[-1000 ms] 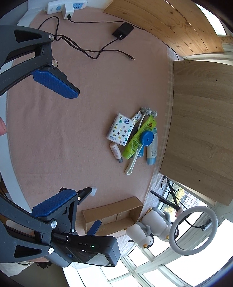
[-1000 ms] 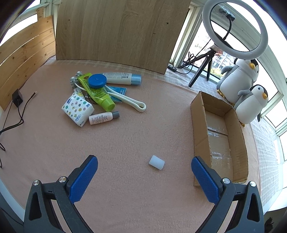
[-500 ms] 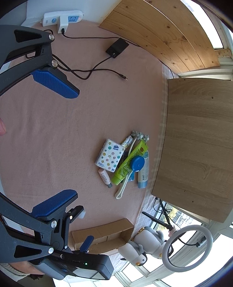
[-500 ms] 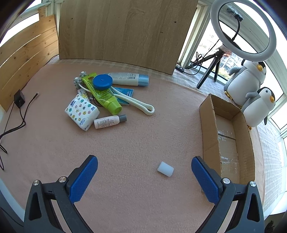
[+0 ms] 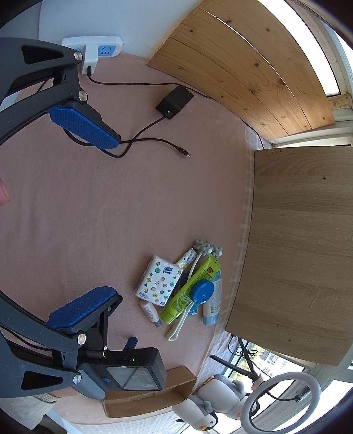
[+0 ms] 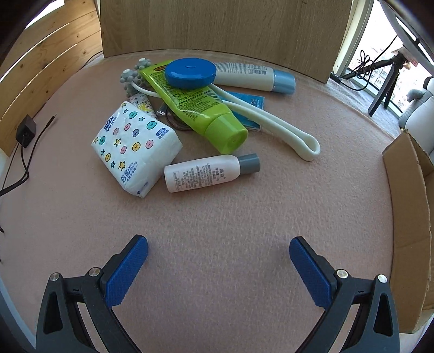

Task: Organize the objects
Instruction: 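Grasp the small white lotion bottle with the right tool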

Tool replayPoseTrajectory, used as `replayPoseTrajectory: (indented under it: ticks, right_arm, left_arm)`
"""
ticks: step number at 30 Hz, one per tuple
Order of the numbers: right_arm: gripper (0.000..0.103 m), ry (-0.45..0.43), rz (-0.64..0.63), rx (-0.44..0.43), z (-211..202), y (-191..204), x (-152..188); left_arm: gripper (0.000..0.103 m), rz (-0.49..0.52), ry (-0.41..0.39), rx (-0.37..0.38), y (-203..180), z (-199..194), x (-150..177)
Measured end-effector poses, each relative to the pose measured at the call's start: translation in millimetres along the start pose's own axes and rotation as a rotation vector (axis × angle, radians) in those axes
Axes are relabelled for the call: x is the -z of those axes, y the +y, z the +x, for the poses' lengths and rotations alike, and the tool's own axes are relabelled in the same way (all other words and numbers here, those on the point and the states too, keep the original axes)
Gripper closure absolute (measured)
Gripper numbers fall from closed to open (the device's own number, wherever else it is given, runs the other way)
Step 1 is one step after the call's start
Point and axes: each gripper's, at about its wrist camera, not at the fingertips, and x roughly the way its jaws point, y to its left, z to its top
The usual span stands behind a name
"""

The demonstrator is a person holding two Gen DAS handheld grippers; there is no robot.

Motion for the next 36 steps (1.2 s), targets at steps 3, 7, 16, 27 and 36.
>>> replayPoseTrajectory:
  ticks: [3,7,16,27,36]
  right_arm:
    - [0.000,-0.043,-0.025,-0.013,2,1,-4]
    - [0.000,-0.090,-0.070,-0.038,6,1,-10]
    - [0.000,-0.127,-0.103,-0.058,8,1,-13]
    - [0.018,-0.148,-0.188,-0.107,4,-10,-15]
    - [0.034,-0.160,-0.172,-0.133,2,-9,-17]
  left_arm:
    - [0.000,-0.018,0.006,-0.020,9,8,2]
    - [0.000,-0.034,0.018,-0.048,19,20,7]
    - [0.000,-0.031,0.002,-0.066,31,49,22]
    - [0.000,0.053,-0.056,0.010,-2,89,38]
    - [0.000,0.033,-0.104,0.092,-38,120,25]
